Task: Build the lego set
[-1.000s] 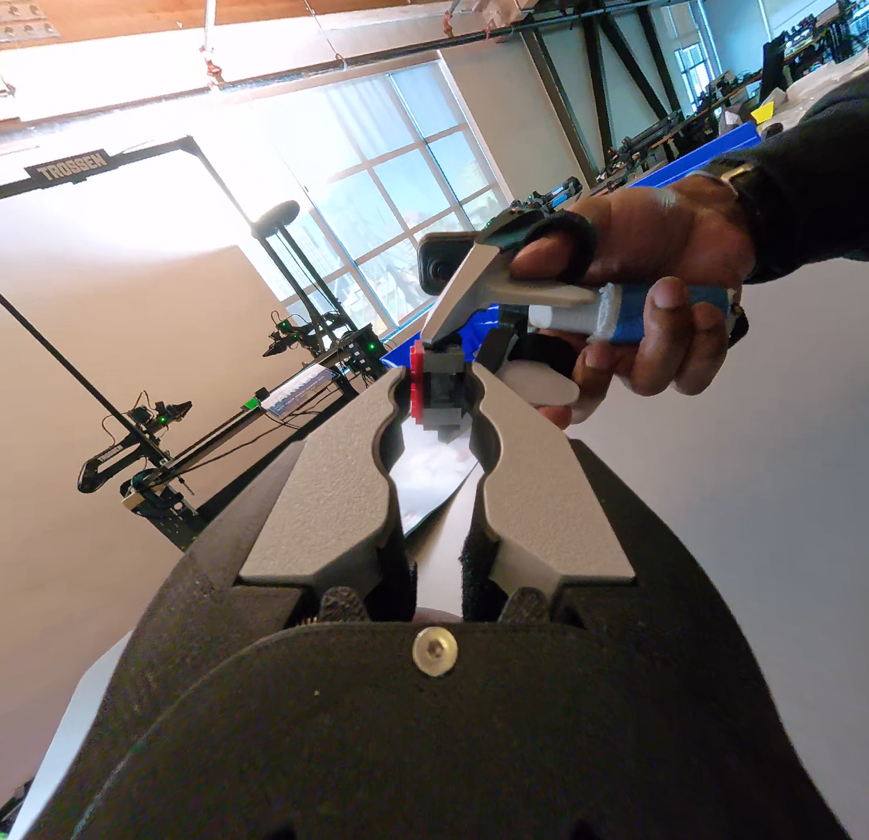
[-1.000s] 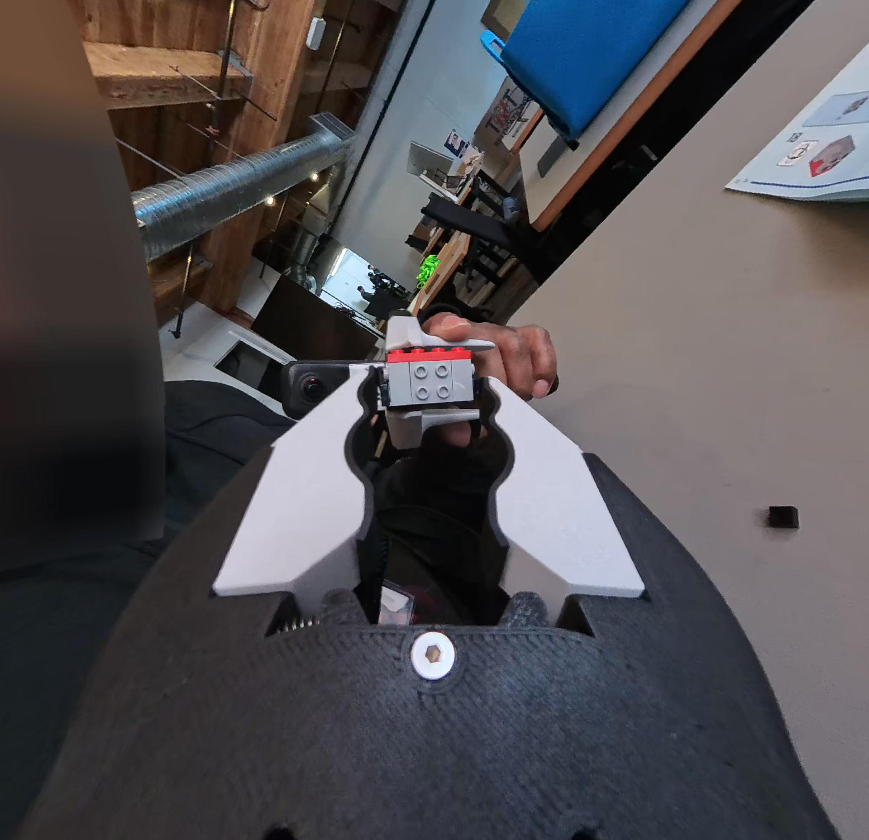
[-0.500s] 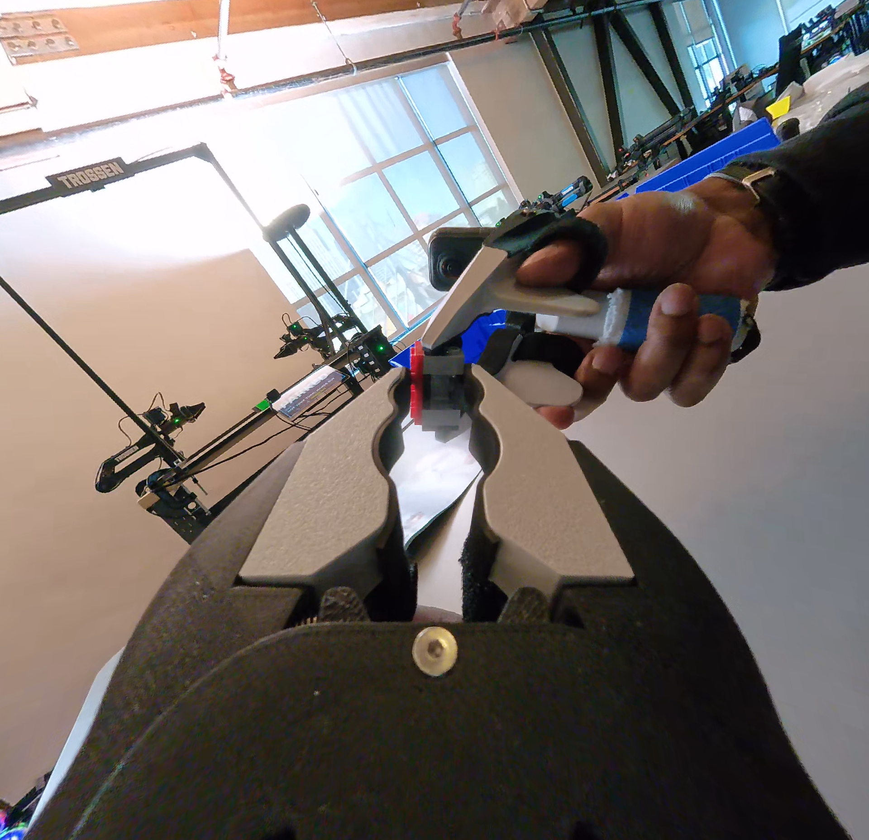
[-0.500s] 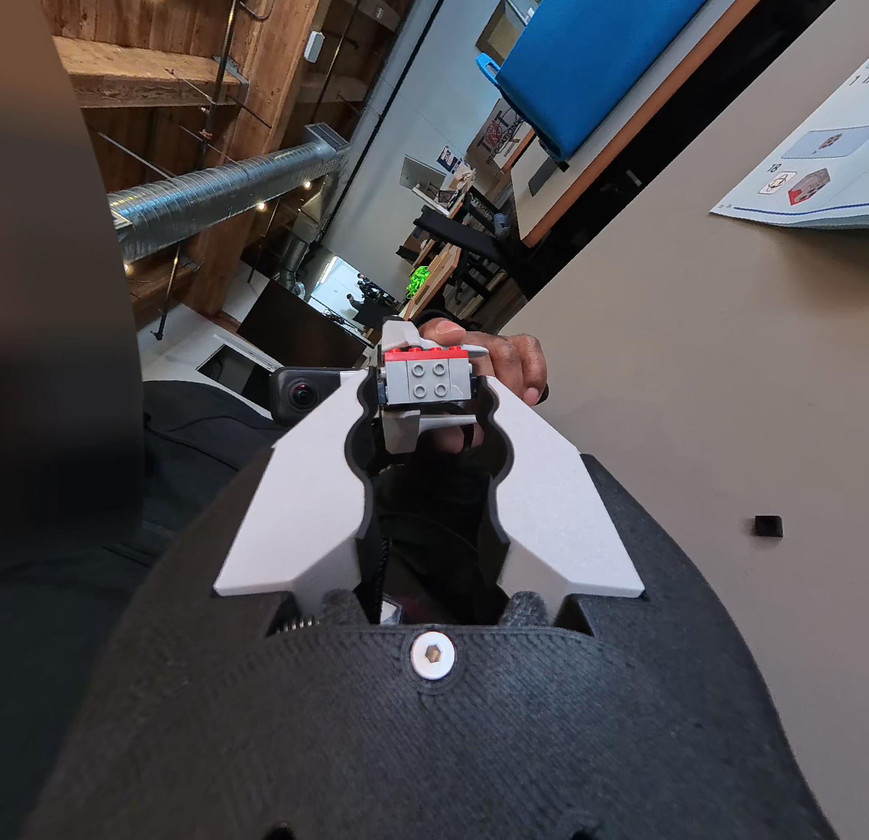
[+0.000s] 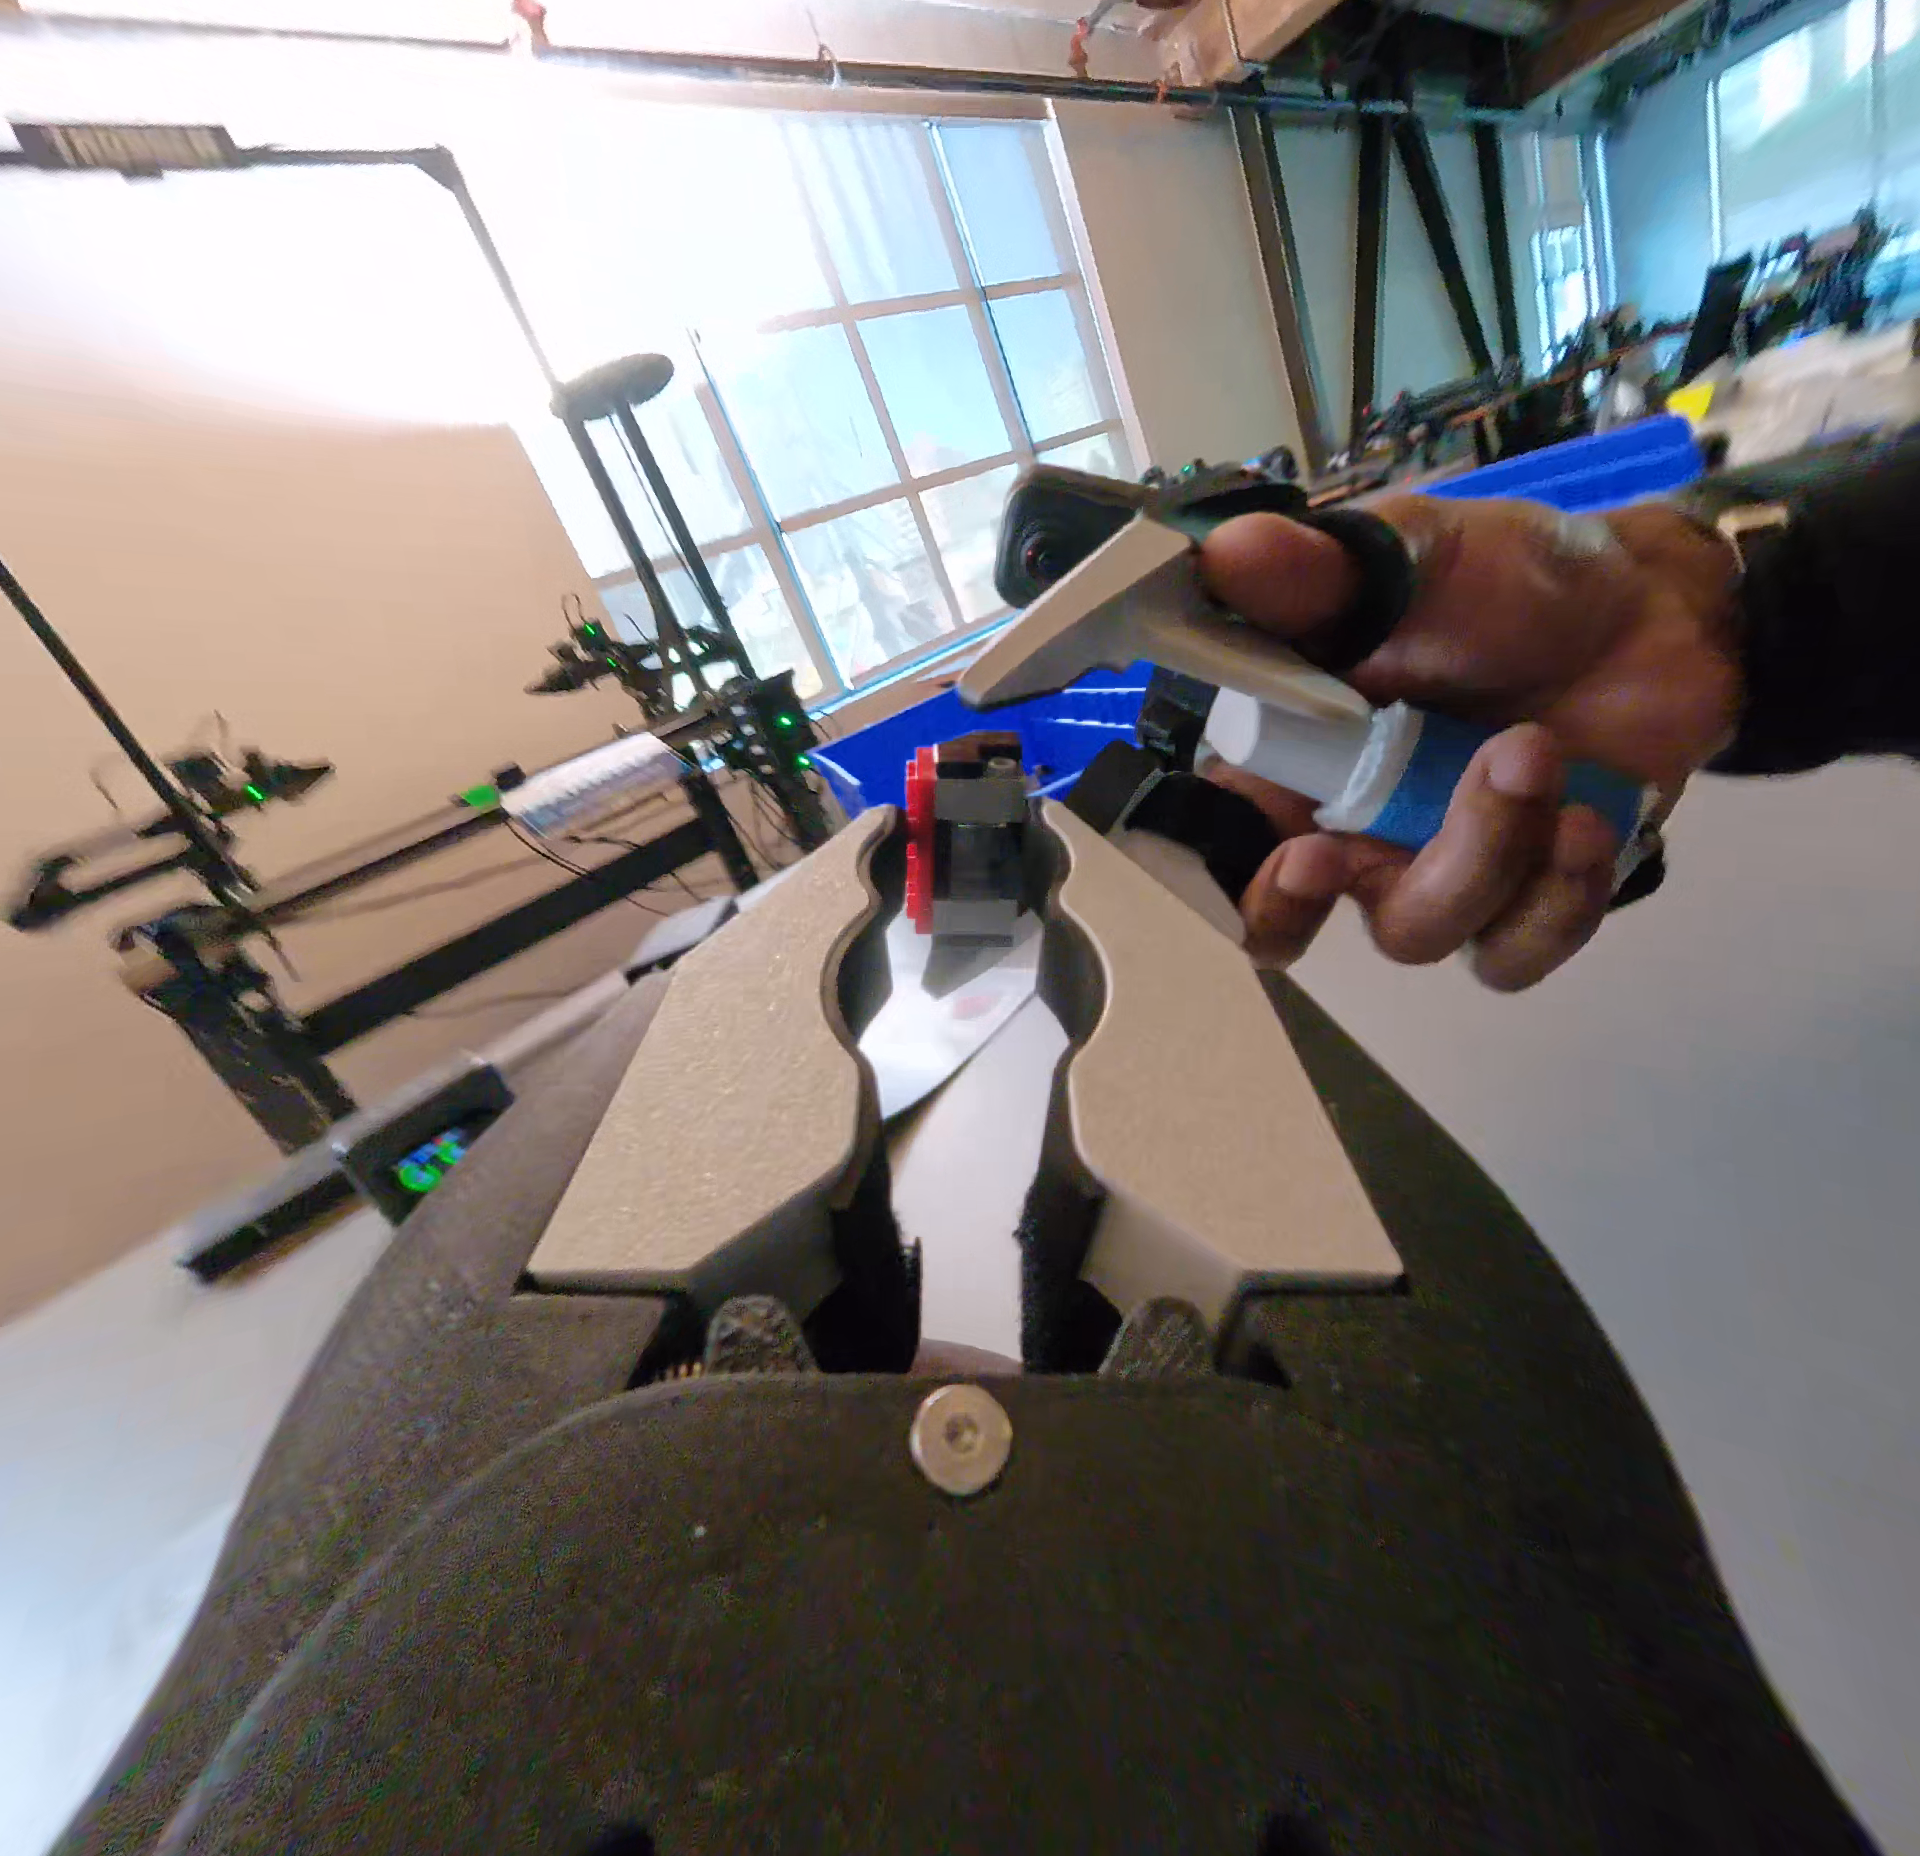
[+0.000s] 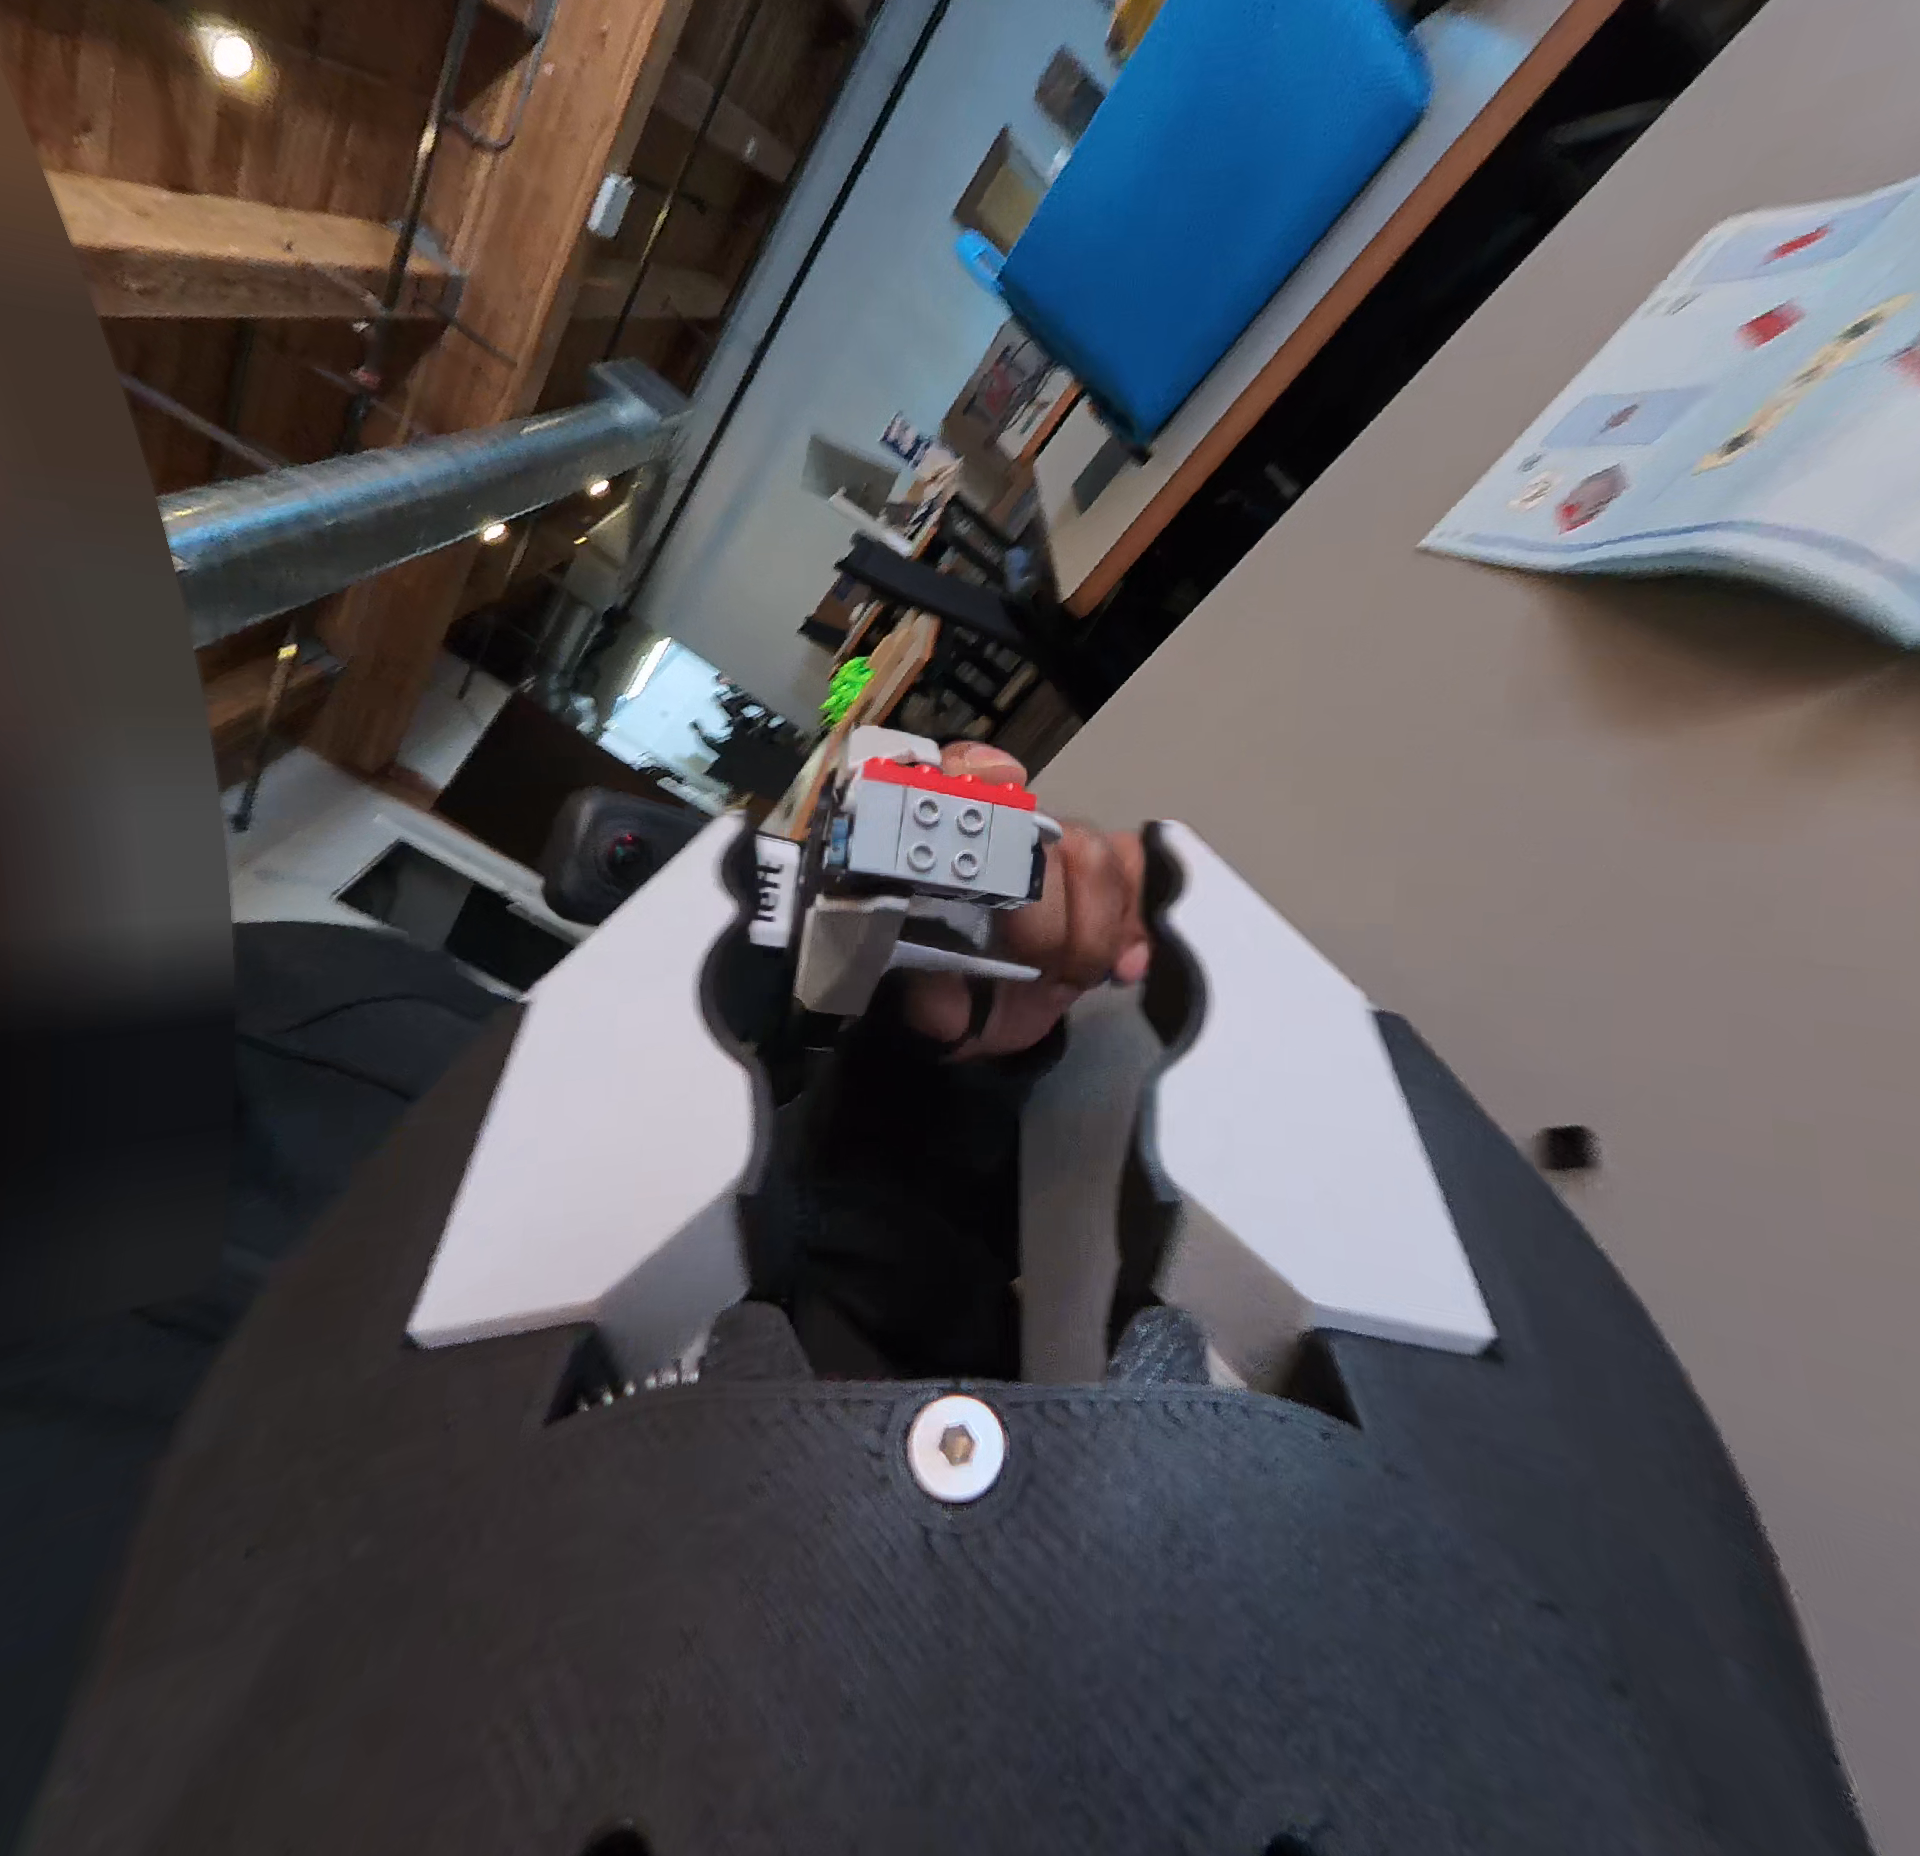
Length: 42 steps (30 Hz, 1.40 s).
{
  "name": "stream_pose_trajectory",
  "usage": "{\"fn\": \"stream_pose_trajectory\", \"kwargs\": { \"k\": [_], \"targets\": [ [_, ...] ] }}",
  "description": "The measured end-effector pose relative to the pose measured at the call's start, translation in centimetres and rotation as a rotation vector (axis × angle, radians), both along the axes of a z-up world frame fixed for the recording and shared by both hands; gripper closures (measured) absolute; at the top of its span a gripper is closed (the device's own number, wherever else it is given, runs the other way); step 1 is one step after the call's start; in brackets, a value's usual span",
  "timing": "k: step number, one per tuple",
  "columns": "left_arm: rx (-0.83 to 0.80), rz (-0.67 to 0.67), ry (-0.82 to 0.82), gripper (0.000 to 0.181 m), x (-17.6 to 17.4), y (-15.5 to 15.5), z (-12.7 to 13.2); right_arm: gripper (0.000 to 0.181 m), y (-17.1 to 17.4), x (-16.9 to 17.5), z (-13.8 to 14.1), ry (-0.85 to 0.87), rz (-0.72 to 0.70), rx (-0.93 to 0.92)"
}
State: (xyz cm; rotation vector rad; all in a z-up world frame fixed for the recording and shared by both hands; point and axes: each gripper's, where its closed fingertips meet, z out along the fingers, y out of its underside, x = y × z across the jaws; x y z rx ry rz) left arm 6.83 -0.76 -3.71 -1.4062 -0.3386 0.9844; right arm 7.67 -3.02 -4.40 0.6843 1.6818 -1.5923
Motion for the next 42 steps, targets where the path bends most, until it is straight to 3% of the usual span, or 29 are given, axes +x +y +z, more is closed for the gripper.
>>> {"fn": "stream_pose_trajectory", "kwargs": {
  "k": [3,5,9,14,20,27,35,42],
  "targets": [
    [0.073,-0.009,-0.156,0.159,-1.2,-0.4,-1.0,0.099,0.9,-1.6,0.3,0.035,-0.076,-0.032],
    [0.167,-0.036,-0.298,0.159,-1.9,-0.8,-1.6,0.098,1.8,-2.6,-0.4,0.145,-0.142,-0.013],
    [0.454,-0.193,-0.590,0.159,-2.3,-1.5,-2.1,0.100,3.1,-3.8,-2.0,0.561,-0.207,0.062],
    [0.803,-0.463,-0.801,0.160,-1.7,-2.7,-1.5,0.102,2.6,-2.7,-2.3,1.122,-0.148,0.143],
    [0.930,-0.638,-0.953,0.160,-0.8,-2.4,-1.8,0.097,0.4,-0.8,-2.6,1.532,0.025,0.191],
    [0.995,-0.761,-1.031,0.160,-0.2,-1.7,-1.7,0.100,-0.9,-0.1,-1.8,1.613,0.123,0.146],
    [1.003,-0.771,-1.060,0.160,-0.2,-1.6,-1.9,0.117,-0.5,-0.4,-1.8,1.530,0.261,0.131],
    [1.005,-0.783,-1.075,0.160,-0.2,-1.3,-2.0,0.119,-0.3,-0.3,-2.0,1.520,0.332,0.137]
  ]
}}
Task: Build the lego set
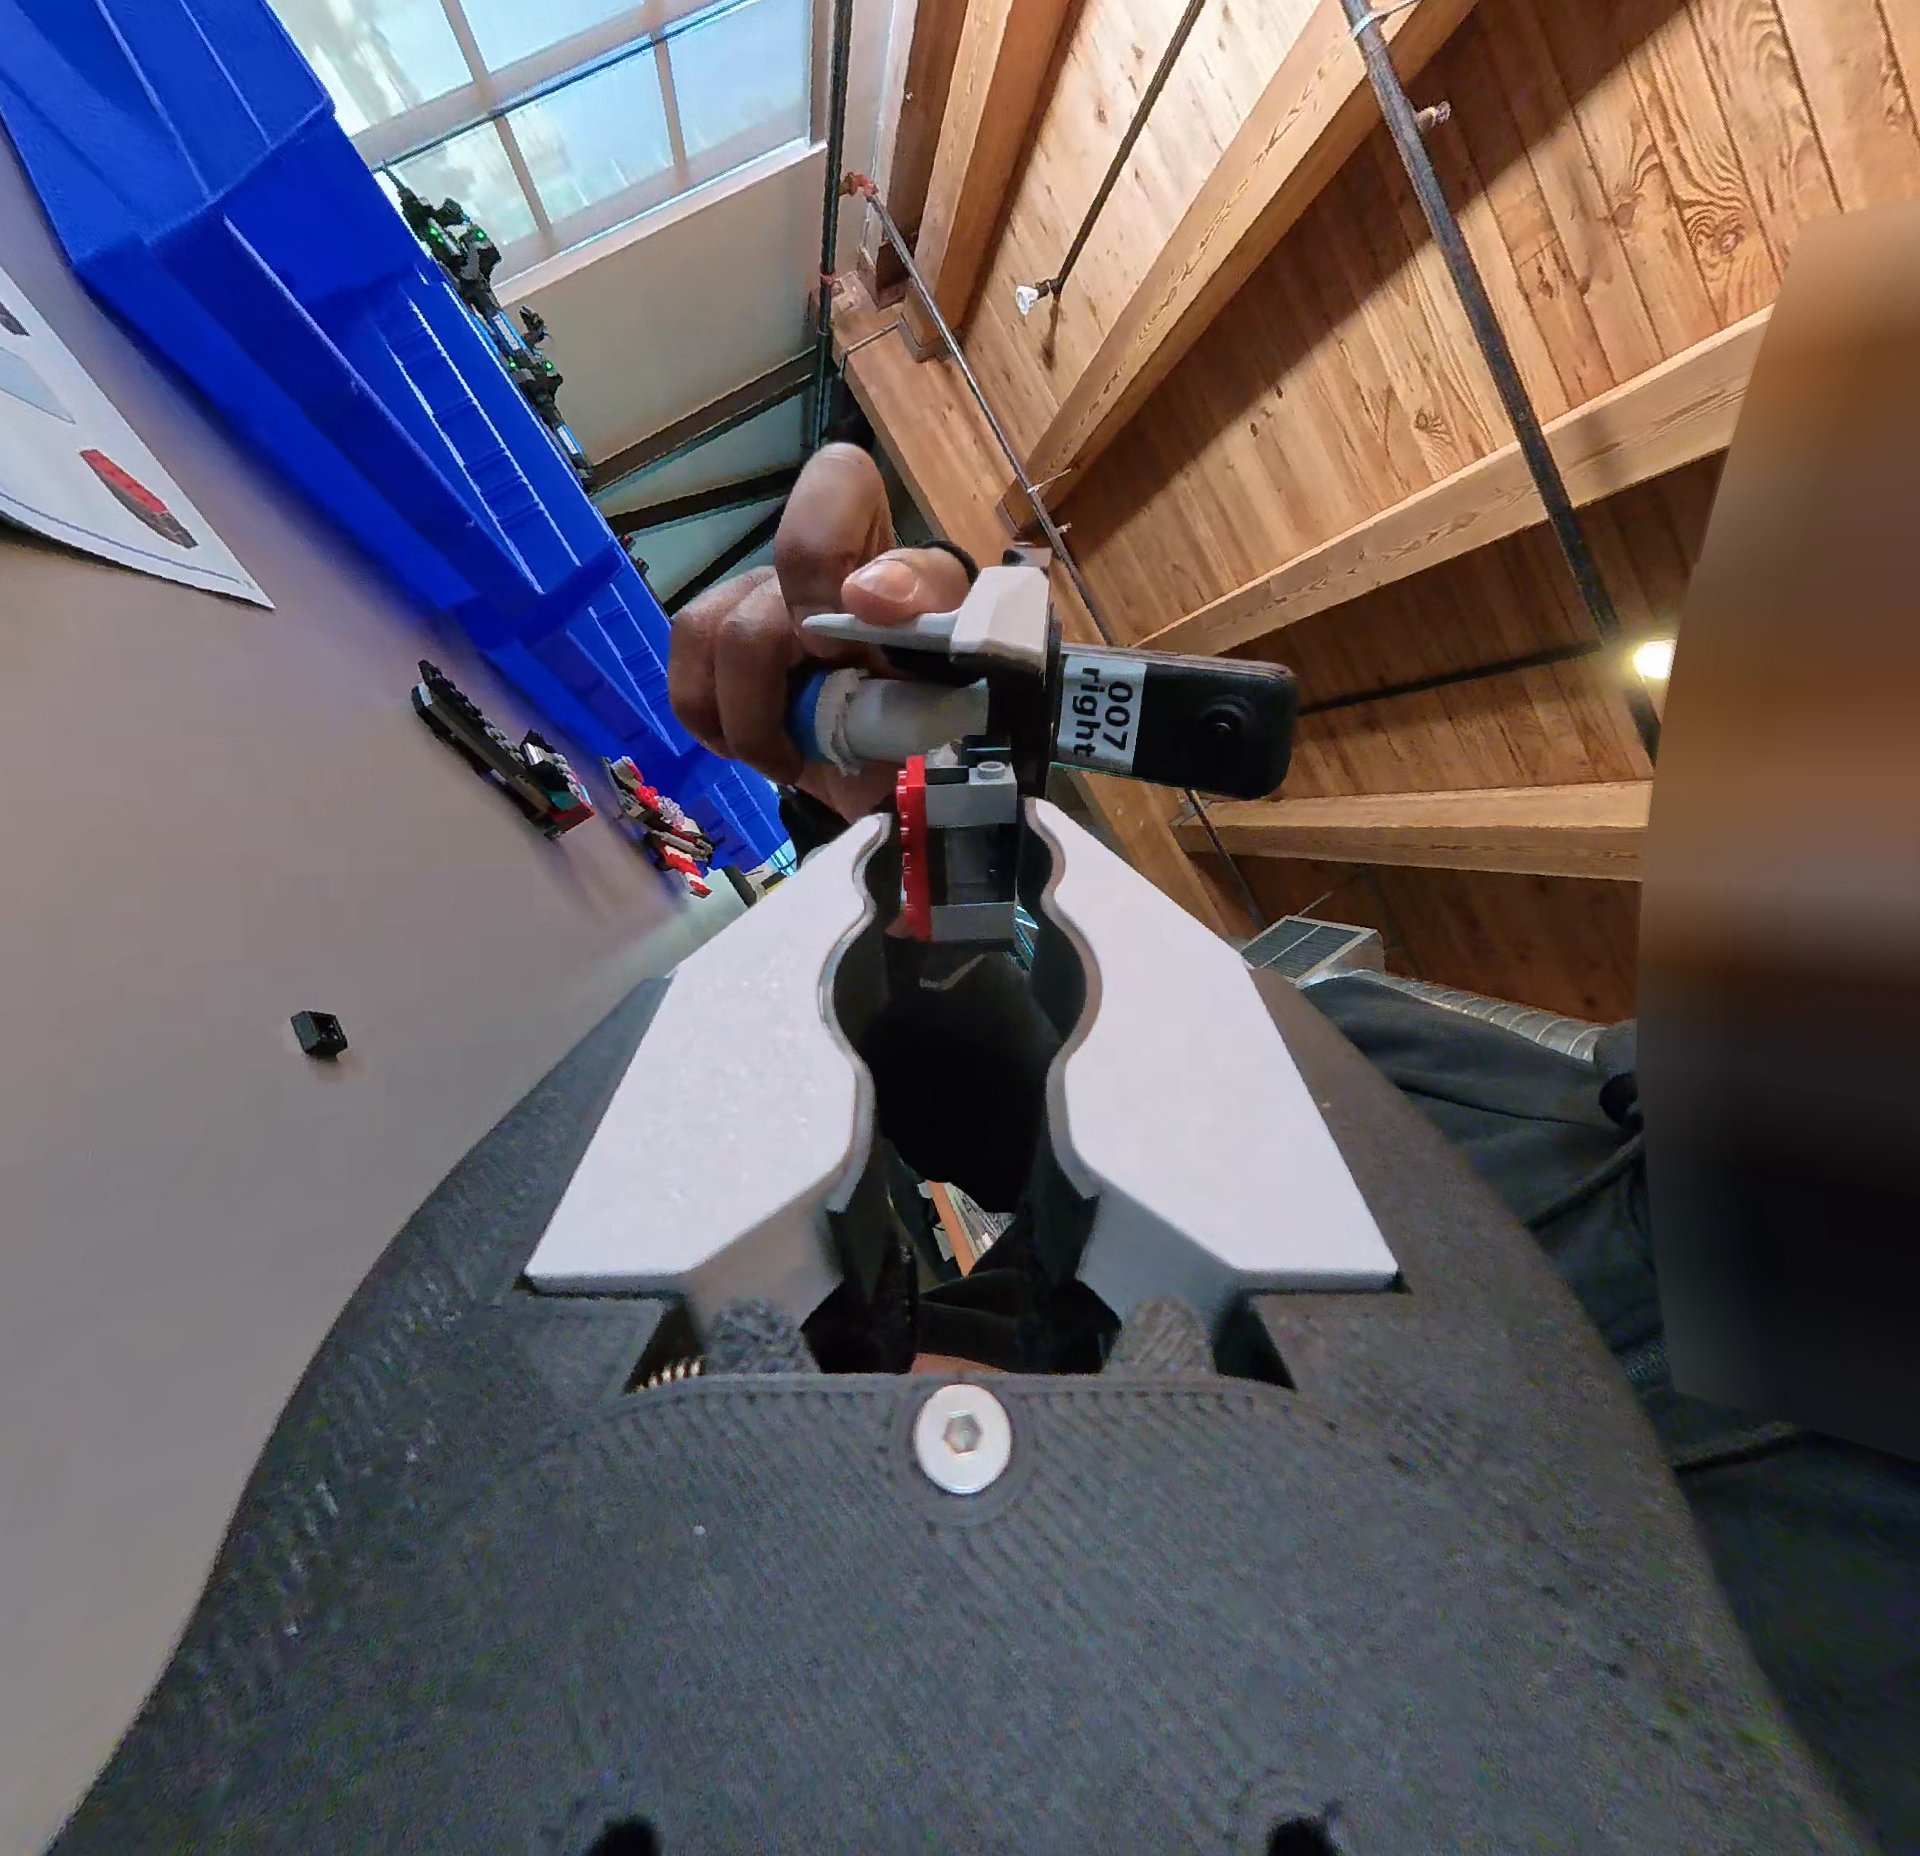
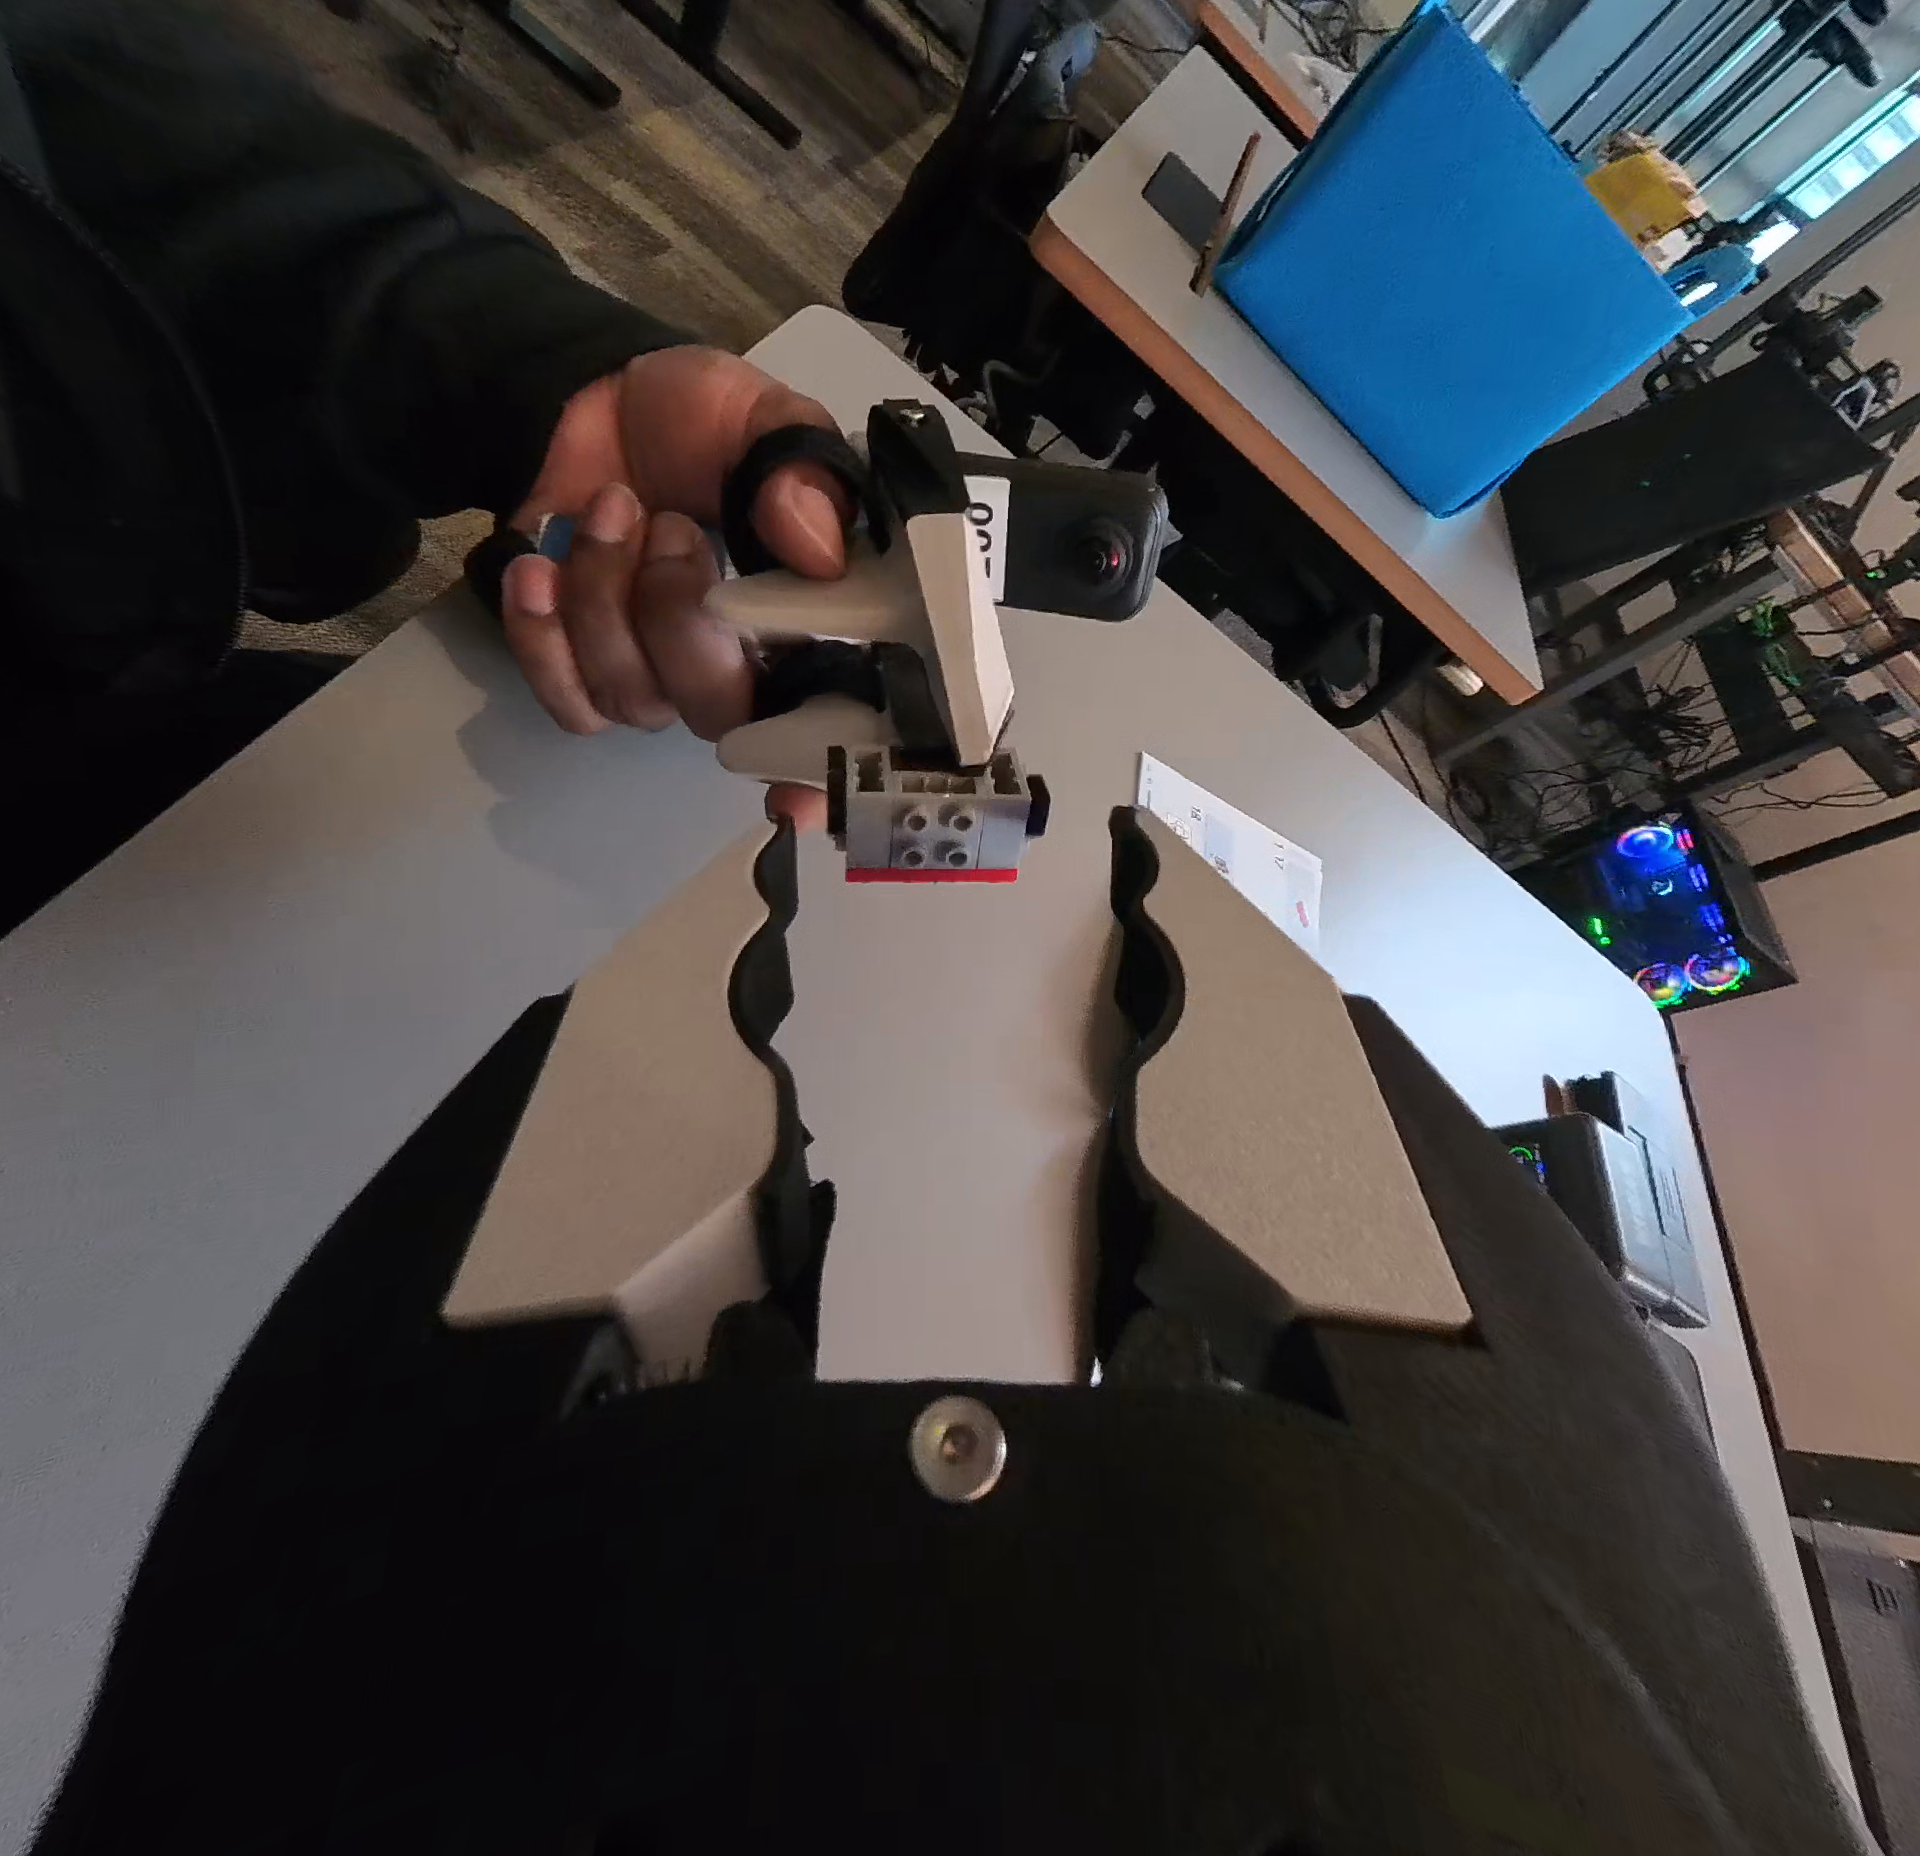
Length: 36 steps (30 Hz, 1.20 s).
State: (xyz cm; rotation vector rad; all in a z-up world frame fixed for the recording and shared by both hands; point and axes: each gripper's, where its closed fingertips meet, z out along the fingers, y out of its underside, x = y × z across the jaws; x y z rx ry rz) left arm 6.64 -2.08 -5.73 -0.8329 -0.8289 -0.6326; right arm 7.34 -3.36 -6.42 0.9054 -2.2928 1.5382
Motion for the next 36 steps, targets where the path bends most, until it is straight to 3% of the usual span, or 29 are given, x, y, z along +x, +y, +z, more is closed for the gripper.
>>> {"fn": "stream_pose_trajectory", "kwargs": {
  "k": [13,36],
  "targets": [
    [0.044,-0.010,-0.035,0.160,-0.21,0.09,0.00,0.138,0.03,0.20,0.06,-0.044,0.021,0.004],
    [0.032,-0.012,-0.065,0.161,-0.42,0.56,-0.64,0.140,0.47,0.15,-0.48,-0.039,0.043,0.025]
  ]
}}
